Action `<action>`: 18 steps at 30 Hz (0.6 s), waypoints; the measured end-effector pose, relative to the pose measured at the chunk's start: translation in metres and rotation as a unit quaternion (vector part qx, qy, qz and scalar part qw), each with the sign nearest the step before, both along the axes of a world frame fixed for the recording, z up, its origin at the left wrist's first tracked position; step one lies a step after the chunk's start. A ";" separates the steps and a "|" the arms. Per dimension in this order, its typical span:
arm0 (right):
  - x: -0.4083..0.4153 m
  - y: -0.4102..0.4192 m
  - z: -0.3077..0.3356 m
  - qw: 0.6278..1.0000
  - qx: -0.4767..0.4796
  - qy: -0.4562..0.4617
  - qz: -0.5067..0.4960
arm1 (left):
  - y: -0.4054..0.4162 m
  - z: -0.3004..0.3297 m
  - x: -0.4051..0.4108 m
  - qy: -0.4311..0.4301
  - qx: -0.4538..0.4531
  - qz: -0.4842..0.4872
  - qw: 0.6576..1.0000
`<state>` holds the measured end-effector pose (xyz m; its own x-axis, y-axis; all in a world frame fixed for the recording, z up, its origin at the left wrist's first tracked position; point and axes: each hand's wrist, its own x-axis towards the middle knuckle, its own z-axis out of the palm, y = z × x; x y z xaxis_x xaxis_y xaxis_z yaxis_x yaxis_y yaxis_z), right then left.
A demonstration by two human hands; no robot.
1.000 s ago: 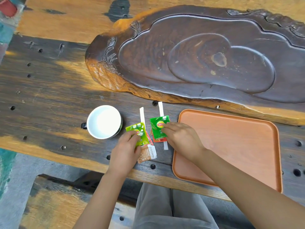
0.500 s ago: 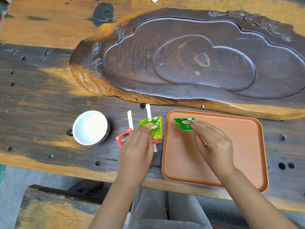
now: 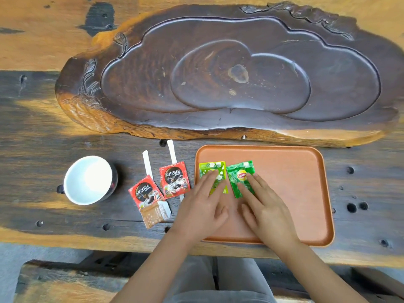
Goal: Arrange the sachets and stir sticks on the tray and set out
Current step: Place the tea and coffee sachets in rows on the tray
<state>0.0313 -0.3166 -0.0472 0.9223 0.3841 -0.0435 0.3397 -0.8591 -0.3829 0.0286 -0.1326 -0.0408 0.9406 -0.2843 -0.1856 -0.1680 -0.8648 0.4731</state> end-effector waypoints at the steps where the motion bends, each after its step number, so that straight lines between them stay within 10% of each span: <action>1: -0.001 0.001 -0.001 1.000 -0.015 0.016 0.009 | 0.000 -0.002 -0.002 0.014 0.009 -0.013 1.000; 18: 0.037 0.016 -0.006 0.996 -0.070 0.054 -0.033 | -0.003 -0.014 0.032 0.032 0.041 -0.023 0.998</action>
<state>0.0685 -0.3004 -0.0533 0.9320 0.3066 -0.1935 0.2444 -0.9255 -0.2892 0.0602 -0.1355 -0.0552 0.9121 -0.3090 -0.2695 -0.1808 -0.8930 0.4120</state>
